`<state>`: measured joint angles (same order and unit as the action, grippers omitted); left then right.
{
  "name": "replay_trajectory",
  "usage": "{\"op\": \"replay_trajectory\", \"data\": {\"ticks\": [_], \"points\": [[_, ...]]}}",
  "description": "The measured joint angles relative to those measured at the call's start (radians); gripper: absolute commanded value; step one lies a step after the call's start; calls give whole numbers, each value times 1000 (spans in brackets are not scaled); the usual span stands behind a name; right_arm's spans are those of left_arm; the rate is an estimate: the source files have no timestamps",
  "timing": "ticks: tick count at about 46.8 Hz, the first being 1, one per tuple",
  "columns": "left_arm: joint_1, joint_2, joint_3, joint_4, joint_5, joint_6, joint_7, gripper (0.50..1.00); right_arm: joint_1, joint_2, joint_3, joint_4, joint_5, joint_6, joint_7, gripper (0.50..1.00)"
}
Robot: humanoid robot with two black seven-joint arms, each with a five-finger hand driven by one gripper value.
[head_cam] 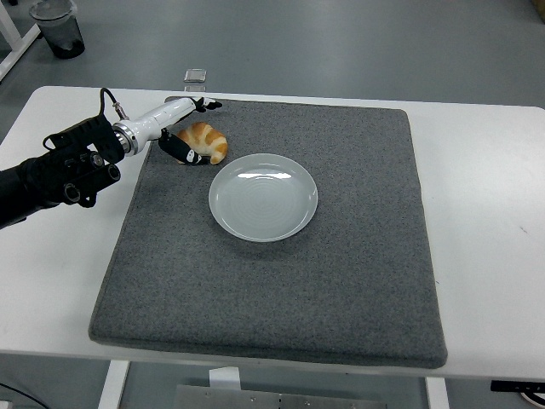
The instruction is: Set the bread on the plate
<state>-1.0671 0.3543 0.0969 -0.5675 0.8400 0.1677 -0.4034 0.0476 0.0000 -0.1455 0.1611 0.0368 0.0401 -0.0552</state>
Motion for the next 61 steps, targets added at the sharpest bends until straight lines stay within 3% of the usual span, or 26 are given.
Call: {"op": "replay_trajectory", "data": {"ticks": [26,43,49,53,59,61], "points": [[7,-8,10,12,15,4,-2,825,0,0,0,0,0,0,0,930],[6,-9,47,12,23,5,-2,789,0,0,0,0,0,0,0,932],[6,-9,51,12,23,6,-2,744,0,0,0,0,0,0,0,932],[5,-9,52,12,23,6,-2,684,0,0,0,0,0,0,0,930],[1,-9,53,12,25,6,-3,521,0,0,0,0,0,0,0,932],[0,-9,55,12,27,6,-3,500,0,0,0,0,0,0,0,930]]}}
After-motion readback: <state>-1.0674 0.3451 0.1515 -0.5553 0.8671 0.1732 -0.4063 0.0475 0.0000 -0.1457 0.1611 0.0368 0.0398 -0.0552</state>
